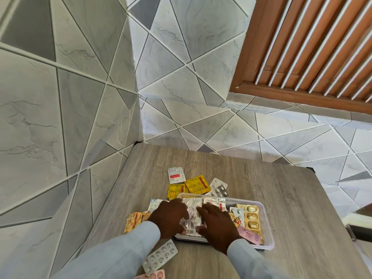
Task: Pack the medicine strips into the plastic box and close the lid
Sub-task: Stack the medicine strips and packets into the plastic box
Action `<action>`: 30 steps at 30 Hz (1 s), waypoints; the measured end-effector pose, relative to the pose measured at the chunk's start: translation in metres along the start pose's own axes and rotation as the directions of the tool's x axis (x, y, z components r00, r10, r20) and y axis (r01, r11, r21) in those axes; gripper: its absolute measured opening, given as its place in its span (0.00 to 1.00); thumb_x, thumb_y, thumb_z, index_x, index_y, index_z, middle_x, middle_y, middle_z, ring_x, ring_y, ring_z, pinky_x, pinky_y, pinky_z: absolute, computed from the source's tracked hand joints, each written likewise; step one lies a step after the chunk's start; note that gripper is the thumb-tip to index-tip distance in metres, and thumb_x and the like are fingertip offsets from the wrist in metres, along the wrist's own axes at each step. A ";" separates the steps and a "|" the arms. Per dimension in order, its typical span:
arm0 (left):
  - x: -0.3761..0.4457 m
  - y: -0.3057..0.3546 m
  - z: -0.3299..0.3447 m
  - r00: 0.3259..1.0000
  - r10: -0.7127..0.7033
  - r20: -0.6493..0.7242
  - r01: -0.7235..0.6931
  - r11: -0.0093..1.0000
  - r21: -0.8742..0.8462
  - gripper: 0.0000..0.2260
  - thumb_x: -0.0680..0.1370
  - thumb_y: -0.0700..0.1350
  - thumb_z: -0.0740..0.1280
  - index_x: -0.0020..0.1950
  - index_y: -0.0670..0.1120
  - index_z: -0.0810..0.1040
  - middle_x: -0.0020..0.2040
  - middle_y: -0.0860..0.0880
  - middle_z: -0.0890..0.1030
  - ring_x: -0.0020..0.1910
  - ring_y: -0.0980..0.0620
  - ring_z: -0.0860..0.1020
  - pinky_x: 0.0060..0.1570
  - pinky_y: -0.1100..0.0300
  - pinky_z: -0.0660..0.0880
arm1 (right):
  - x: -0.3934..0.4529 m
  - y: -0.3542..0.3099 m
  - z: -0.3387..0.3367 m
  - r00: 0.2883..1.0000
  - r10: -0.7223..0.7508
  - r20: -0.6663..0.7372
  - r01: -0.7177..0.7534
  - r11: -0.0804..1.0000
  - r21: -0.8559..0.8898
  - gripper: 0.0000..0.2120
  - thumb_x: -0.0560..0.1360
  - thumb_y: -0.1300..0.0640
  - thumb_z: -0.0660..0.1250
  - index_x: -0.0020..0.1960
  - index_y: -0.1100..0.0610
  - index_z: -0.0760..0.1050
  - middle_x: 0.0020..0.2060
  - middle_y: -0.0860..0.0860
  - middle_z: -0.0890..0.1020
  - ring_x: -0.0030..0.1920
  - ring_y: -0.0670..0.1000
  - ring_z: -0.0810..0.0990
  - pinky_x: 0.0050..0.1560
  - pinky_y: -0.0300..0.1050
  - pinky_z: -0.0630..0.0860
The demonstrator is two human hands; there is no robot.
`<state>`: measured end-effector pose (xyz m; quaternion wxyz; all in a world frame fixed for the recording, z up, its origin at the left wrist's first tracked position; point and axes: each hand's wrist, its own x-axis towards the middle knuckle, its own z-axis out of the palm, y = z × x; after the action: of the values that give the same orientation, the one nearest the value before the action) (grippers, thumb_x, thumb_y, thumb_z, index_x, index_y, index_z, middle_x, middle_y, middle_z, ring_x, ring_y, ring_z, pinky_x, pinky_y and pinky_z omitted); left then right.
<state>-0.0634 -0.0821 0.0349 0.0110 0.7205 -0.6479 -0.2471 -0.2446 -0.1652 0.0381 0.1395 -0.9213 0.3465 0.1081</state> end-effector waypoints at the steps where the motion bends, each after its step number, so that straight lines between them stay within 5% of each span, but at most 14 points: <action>1: 0.000 -0.001 0.002 1.000 -0.018 -0.010 0.018 1.000 -0.013 0.23 0.70 0.53 0.72 0.63 0.58 0.72 0.71 0.53 0.66 0.73 0.47 0.61 0.71 0.50 0.59 | 0.001 -0.002 0.000 1.000 0.004 -0.002 -0.004 1.000 -0.007 0.30 0.77 0.43 0.59 0.76 0.49 0.56 0.76 0.50 0.60 0.76 0.54 0.56 0.71 0.56 0.58; 9: 0.007 0.014 -0.003 1.000 0.021 -0.020 -0.016 0.973 0.230 0.29 0.71 0.51 0.71 0.70 0.53 0.65 0.69 0.48 0.68 0.71 0.46 0.62 0.68 0.42 0.56 | 0.004 -0.006 -0.001 0.999 0.038 0.009 -0.038 0.999 -0.027 0.30 0.76 0.45 0.63 0.75 0.49 0.57 0.74 0.51 0.62 0.74 0.55 0.59 0.70 0.55 0.62; 14: -0.007 -0.007 -0.006 0.995 -0.017 -0.101 0.003 0.991 -0.132 0.30 0.71 0.51 0.72 0.71 0.55 0.66 0.72 0.53 0.65 0.73 0.50 0.60 0.72 0.52 0.54 | 0.001 -0.007 -0.011 0.999 0.028 -0.026 -0.029 0.999 -0.030 0.31 0.76 0.42 0.62 0.75 0.48 0.57 0.75 0.51 0.60 0.75 0.55 0.59 0.71 0.54 0.61; 18: -0.034 -0.058 -0.008 0.928 -0.262 -0.264 0.172 0.932 -0.319 0.24 0.72 0.50 0.71 0.66 0.58 0.69 0.67 0.54 0.71 0.68 0.49 0.68 0.66 0.54 0.64 | 0.002 -0.020 -0.020 0.985 0.003 -0.172 0.001 1.000 0.025 0.25 0.77 0.42 0.60 0.71 0.50 0.65 0.69 0.52 0.70 0.68 0.56 0.69 0.66 0.52 0.68; 22: -0.060 -0.097 0.010 0.922 -0.387 0.001 0.385 0.918 -0.098 0.38 0.71 0.57 0.71 0.76 0.57 0.55 0.77 0.52 0.57 0.75 0.48 0.57 0.72 0.49 0.57 | -0.004 -0.073 -0.011 0.908 -0.262 -0.328 0.290 0.956 0.039 0.17 0.74 0.49 0.58 0.59 0.53 0.75 0.51 0.53 0.81 0.52 0.56 0.81 0.49 0.46 0.79; 26: -0.068 -0.104 0.042 0.945 -0.324 0.043 0.322 0.946 0.050 0.43 0.70 0.61 0.70 0.77 0.56 0.49 0.78 0.50 0.53 0.77 0.47 0.53 0.73 0.46 0.55 | -0.013 -0.129 0.030 0.881 -0.418 0.224 0.419 0.907 0.045 0.26 0.75 0.53 0.67 0.69 0.59 0.65 0.65 0.61 0.71 0.64 0.63 0.69 0.62 0.57 0.71; 30: -0.067 -0.105 0.053 0.946 -0.321 -0.044 0.324 0.944 0.067 0.42 0.69 0.58 0.72 0.76 0.56 0.52 0.74 0.47 0.59 0.71 0.44 0.61 0.68 0.46 0.63 | -0.012 -0.138 0.063 0.869 -0.324 0.373 0.380 0.921 -0.085 0.45 0.72 0.45 0.71 0.77 0.59 0.49 0.76 0.63 0.55 0.75 0.64 0.53 0.74 0.61 0.54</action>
<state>0.0117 0.0135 -0.0237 -0.0454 0.8206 -0.5296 -0.2099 -0.1675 -0.0370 0.0081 0.1442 -0.9427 0.1320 0.2705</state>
